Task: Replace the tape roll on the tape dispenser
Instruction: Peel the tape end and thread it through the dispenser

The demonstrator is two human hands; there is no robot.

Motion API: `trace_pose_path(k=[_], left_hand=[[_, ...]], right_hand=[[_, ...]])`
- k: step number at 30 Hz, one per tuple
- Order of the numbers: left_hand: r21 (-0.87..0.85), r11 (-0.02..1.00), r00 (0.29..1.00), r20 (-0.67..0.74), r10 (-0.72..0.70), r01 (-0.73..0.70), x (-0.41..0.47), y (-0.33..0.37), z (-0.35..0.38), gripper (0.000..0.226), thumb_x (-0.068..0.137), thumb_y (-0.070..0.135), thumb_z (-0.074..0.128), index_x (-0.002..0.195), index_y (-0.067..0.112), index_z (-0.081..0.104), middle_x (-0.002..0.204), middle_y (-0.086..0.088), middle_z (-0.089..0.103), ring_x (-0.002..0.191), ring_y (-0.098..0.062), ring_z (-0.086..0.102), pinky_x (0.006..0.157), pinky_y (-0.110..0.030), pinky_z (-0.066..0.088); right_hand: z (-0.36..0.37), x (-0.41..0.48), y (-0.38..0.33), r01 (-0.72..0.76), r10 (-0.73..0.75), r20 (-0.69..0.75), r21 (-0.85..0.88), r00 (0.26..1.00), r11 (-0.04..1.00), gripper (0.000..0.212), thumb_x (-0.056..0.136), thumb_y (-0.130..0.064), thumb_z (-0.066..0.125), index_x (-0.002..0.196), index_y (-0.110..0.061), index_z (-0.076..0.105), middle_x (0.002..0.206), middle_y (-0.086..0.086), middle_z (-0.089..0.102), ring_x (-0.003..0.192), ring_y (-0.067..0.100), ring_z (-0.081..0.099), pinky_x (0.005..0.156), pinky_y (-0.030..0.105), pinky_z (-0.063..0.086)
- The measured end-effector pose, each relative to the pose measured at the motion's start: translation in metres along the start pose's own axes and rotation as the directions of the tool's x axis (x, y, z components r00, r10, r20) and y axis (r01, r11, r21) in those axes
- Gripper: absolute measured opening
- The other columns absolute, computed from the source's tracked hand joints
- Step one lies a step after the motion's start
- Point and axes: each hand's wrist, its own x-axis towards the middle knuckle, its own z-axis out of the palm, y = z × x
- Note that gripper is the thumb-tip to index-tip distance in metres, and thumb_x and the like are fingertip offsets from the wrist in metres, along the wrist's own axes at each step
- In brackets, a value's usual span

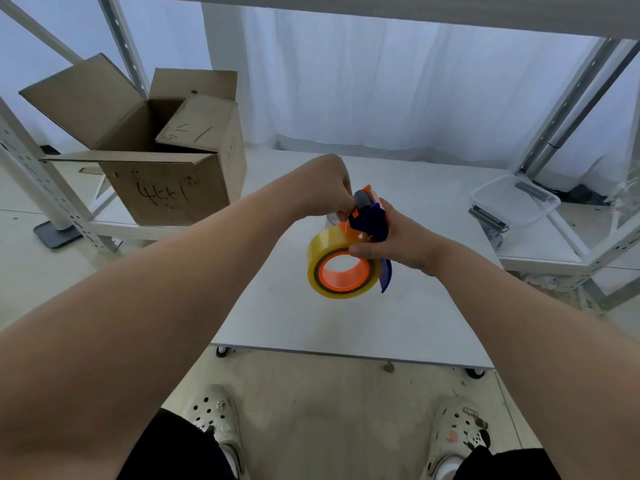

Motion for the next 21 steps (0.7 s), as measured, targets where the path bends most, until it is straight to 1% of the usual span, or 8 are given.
trace_pose_path(k=[3, 6, 10, 13, 16, 19, 21], left_hand=[[-0.012, 1.000, 1.000, -0.002, -0.003, 0.003, 0.000, 0.001, -0.003, 0.016, 0.081, 0.013, 0.062, 0.086, 0.001, 0.072, 0.077, -0.006, 0.069, 0.066, -0.012, 0.054, 0.055, -0.018, 0.041], [0.003, 1.000, 1.000, -0.002, 0.013, -0.013, 0.000, 0.000, -0.005, 0.016, 0.082, 0.013, 0.063, 0.087, 0.001, 0.072, 0.079, -0.008, 0.071, 0.066, -0.014, 0.054, 0.056, -0.019, 0.042], [0.098, 0.994, 0.999, 0.021, 0.038, -0.040, -0.002, -0.001, 0.000, 0.016, 0.084, 0.017, 0.064, 0.088, 0.004, 0.070, 0.079, -0.004, 0.068, 0.063, -0.010, 0.053, 0.054, -0.016, 0.037], [0.116, 0.992, 0.999, -0.001, 0.048, -0.047, -0.002, 0.001, 0.001, 0.012, 0.085, 0.018, 0.062, 0.085, 0.007, 0.068, 0.077, -0.002, 0.065, 0.061, -0.010, 0.052, 0.054, -0.015, 0.035], [0.110, 0.993, 0.999, -0.022, 0.041, -0.039, 0.000, 0.003, 0.001, 0.013, 0.085, 0.016, 0.062, 0.085, 0.005, 0.069, 0.079, -0.006, 0.067, 0.061, -0.011, 0.052, 0.055, -0.016, 0.038], [0.120, 0.992, 0.999, -0.022, 0.025, -0.023, 0.002, 0.005, 0.005, 0.017, 0.085, 0.014, 0.060, 0.086, 0.000, 0.070, 0.087, -0.014, 0.070, 0.069, -0.017, 0.054, 0.061, -0.021, 0.043], [0.109, 0.994, 1.000, -0.019, 0.016, -0.014, 0.002, 0.007, 0.007, 0.018, 0.085, 0.013, 0.060, 0.087, -0.001, 0.070, 0.090, -0.016, 0.071, 0.071, -0.018, 0.054, 0.062, -0.022, 0.043]], right_hand=[[0.004, 0.004, -0.002, 0.026, -0.026, -0.013, 0.056, 1.000, 0.998, 0.081, 0.068, -0.032, 0.083, 0.135, -0.025, 0.038, 0.125, 0.003, 0.057, 0.116, 0.025, 0.057, 0.094, 0.046, 0.054], [0.003, 0.006, 0.001, 0.018, -0.017, -0.014, 0.088, 1.000, 0.996, 0.081, 0.066, -0.030, 0.084, 0.134, -0.026, 0.040, 0.124, 0.004, 0.058, 0.115, 0.025, 0.059, 0.093, 0.046, 0.054], [0.001, 0.004, 0.008, -0.021, 0.021, 0.015, -0.006, 1.000, 1.000, 0.083, 0.069, -0.029, 0.083, 0.137, -0.030, 0.035, 0.124, 0.001, 0.057, 0.114, 0.024, 0.058, 0.091, 0.040, 0.056], [-0.001, 0.002, 0.005, -0.014, 0.014, 0.018, 0.004, 1.000, 1.000, 0.083, 0.074, -0.022, 0.080, 0.140, -0.029, 0.031, 0.127, 0.000, 0.054, 0.114, 0.022, 0.056, 0.090, 0.036, 0.055], [-0.001, 0.001, 0.003, -0.010, 0.009, 0.034, 0.008, 0.999, 1.000, 0.082, 0.076, -0.018, 0.078, 0.140, -0.029, 0.029, 0.128, 0.001, 0.053, 0.114, 0.022, 0.056, 0.089, 0.033, 0.055], [0.001, 0.001, 0.005, -0.022, 0.022, 0.040, -0.008, 0.999, 1.000, 0.084, 0.075, -0.019, 0.079, 0.141, -0.030, 0.028, 0.129, 0.000, 0.053, 0.114, 0.023, 0.055, 0.089, 0.034, 0.055], [0.000, 0.000, 0.007, -0.021, 0.022, 0.038, -0.002, 0.999, 1.000, 0.085, 0.075, -0.020, 0.079, 0.142, -0.030, 0.027, 0.129, 0.000, 0.053, 0.115, 0.023, 0.056, 0.089, 0.033, 0.054]])
